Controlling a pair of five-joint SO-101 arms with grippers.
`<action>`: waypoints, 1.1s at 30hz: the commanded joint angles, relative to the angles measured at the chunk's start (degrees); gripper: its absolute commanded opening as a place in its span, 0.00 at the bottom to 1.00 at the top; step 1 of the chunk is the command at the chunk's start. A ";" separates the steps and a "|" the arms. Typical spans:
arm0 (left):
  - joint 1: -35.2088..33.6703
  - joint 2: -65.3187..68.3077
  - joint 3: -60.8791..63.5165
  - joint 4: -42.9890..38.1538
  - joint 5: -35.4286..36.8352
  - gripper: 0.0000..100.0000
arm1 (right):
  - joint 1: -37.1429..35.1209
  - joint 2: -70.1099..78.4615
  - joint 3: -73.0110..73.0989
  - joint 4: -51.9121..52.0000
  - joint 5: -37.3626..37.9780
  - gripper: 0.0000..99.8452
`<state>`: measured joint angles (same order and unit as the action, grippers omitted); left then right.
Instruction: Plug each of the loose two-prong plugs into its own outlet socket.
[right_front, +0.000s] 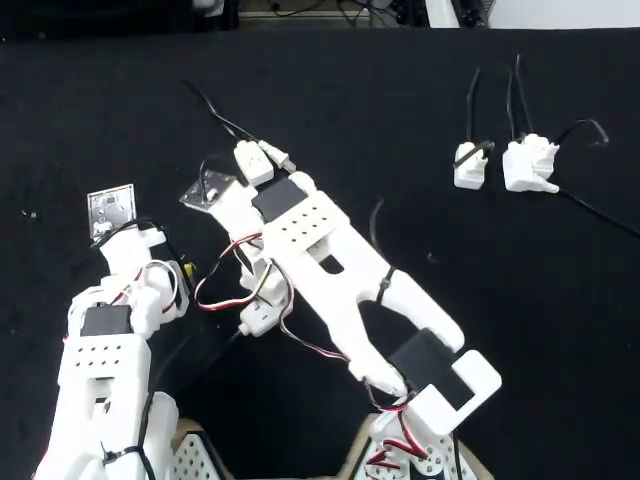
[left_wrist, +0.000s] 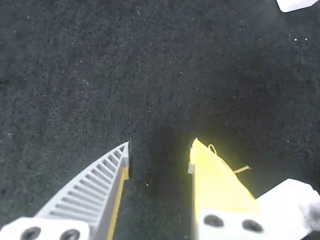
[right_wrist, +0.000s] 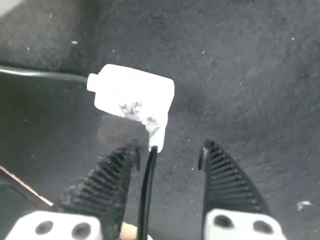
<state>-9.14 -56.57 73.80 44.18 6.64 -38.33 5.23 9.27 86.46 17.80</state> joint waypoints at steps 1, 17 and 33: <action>-2.33 -1.14 -1.45 -0.35 0.09 0.21 | -0.79 -0.75 -3.03 0.53 0.70 0.17; -18.42 -1.14 -5.05 -0.26 2.29 0.21 | -3.69 -8.40 4.88 -8.53 24.00 0.26; -49.54 -0.88 -9.36 6.07 3.25 0.21 | -1.23 -9.27 6.11 -8.44 45.80 0.28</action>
<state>-51.87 -56.57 67.47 48.22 12.79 -40.18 -1.19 15.69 78.55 56.40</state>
